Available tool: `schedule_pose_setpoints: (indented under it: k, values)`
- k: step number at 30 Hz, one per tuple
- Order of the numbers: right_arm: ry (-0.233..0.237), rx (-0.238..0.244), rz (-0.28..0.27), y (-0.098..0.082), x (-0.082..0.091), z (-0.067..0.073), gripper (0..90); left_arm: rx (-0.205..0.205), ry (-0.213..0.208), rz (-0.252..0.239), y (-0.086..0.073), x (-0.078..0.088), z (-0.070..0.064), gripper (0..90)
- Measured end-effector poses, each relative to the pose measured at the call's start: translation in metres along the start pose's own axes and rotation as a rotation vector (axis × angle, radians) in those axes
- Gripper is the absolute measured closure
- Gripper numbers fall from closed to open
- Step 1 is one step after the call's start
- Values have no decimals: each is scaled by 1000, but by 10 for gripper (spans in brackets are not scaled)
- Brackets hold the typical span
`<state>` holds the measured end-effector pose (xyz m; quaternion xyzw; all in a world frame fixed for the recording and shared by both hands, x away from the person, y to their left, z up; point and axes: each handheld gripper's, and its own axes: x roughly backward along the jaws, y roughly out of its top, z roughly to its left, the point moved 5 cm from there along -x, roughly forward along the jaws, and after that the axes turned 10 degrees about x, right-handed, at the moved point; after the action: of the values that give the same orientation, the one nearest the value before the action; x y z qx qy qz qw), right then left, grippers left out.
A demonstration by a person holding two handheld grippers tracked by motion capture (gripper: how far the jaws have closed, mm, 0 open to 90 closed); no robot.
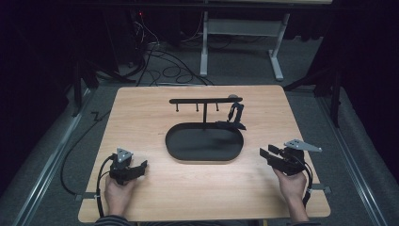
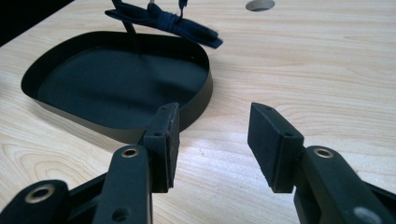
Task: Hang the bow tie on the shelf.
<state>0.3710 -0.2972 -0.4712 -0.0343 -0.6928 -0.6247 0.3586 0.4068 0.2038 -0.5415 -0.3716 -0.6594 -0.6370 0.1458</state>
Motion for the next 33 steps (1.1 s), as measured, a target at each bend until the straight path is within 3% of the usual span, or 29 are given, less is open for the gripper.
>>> schedule_pose_setpoints:
  k: [23,33]
  values:
    - [-27,-14,62,-17,-23,-6,543,0,0,0,0,0,0,305]
    - [-48,10,90,-21,-34,-5,543,0,0,0,0,0,0,305]
